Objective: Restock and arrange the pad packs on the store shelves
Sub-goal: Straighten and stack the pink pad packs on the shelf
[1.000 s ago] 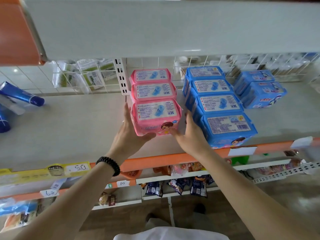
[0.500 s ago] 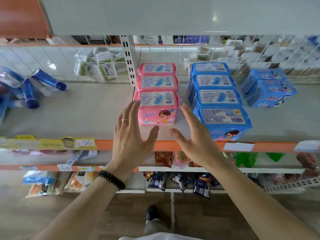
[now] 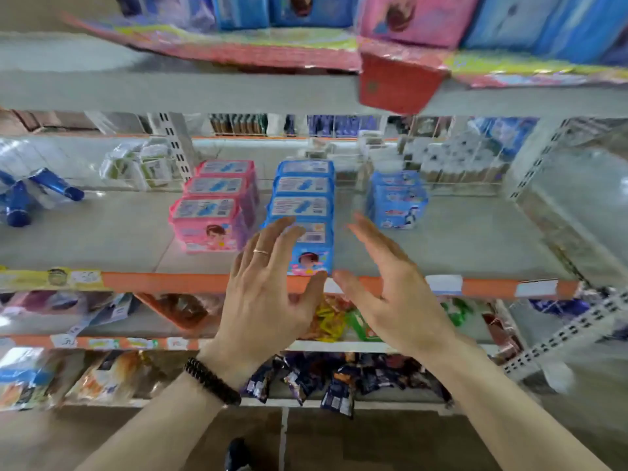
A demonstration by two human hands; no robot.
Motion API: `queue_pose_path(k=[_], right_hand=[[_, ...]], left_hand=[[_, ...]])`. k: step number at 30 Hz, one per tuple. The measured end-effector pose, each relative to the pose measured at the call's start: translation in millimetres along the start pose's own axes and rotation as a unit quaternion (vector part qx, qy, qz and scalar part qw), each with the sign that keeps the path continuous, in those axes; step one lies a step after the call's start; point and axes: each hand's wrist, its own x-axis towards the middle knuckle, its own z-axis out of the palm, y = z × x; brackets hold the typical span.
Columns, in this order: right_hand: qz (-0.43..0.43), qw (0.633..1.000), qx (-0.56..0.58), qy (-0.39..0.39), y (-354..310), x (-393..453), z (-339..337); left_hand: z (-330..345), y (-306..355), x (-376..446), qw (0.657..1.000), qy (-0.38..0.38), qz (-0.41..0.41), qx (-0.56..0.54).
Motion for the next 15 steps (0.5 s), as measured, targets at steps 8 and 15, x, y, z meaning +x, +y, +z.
queue_pose_path(k=[8,15], right_hand=[[-0.099,0.993,-0.030,0.054,-15,-6,-69],[-0.143,0.978,-0.060,0.138,-50,24,-123]], left_hand=[[-30,75,40,0.996,0.030,0.082,-0.014],[-82,107,116,0.983,0.096,0.157,0.004]])
